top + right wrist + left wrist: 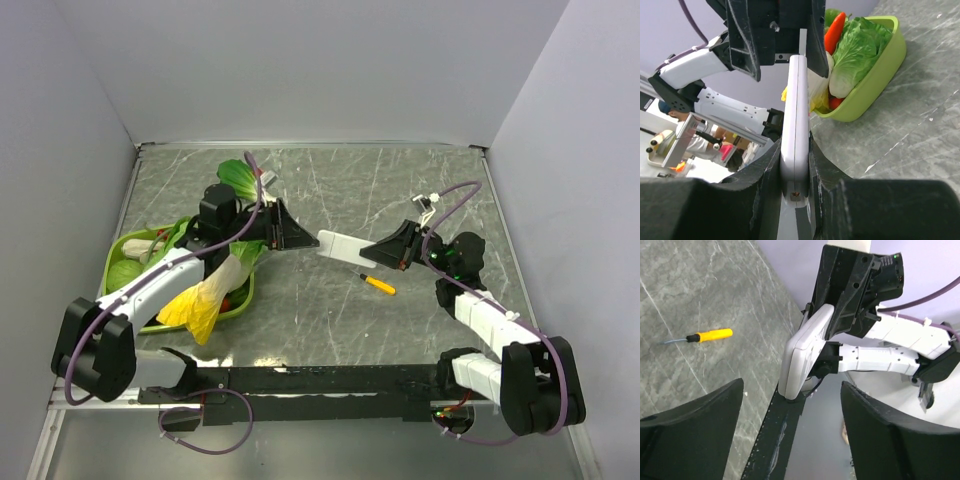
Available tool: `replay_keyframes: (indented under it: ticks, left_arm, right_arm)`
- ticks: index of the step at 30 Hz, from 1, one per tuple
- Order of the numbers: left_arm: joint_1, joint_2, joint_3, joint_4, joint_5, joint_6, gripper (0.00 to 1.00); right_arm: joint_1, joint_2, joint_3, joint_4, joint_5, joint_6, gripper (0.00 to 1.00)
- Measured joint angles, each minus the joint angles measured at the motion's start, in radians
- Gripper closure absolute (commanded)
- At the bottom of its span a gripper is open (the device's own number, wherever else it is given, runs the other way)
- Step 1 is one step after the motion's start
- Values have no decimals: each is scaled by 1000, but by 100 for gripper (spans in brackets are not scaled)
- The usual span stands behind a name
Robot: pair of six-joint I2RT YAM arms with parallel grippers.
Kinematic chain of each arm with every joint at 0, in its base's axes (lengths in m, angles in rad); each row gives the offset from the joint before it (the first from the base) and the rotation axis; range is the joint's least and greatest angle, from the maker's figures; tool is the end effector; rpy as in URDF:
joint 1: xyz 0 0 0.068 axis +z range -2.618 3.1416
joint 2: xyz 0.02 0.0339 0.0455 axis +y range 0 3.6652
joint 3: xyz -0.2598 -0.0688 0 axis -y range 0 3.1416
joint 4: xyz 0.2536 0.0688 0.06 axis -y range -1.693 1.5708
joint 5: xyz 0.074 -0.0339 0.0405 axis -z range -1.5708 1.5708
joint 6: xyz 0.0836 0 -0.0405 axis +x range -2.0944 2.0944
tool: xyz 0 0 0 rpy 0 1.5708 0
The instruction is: Unload the batteries from the remote control
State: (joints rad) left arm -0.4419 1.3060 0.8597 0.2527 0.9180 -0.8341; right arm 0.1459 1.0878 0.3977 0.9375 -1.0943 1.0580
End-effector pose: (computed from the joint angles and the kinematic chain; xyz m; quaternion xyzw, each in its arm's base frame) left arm 0.2691 -0.2008 0.2849 0.1413 0.7338 -0.6141 0.2539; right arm 0.2287 0.1087 0.2559 -0.1374 0.6519 0.6450 0.3743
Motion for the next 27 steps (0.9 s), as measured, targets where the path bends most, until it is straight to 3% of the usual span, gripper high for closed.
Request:
replay_keyframes:
  ticks: [15, 21, 24, 27]
  left_arm:
    - [-80, 70, 61, -74, -116, 94, 26]
    - [-103, 82, 89, -93, -139, 117, 44]
    - [-106, 84, 93, -105, -141, 129, 65]
    - [-114, 84, 99, -118, -146, 155, 67]
  right_arm:
    - [0, -6, -11, 0, -3, 5, 99]
    - [0, -14, -12, -14, -3, -8, 100]
    - [0, -14, -15, -17, 1, -8, 100]
    - [0, -12, -28, -20, 5, -7, 100]
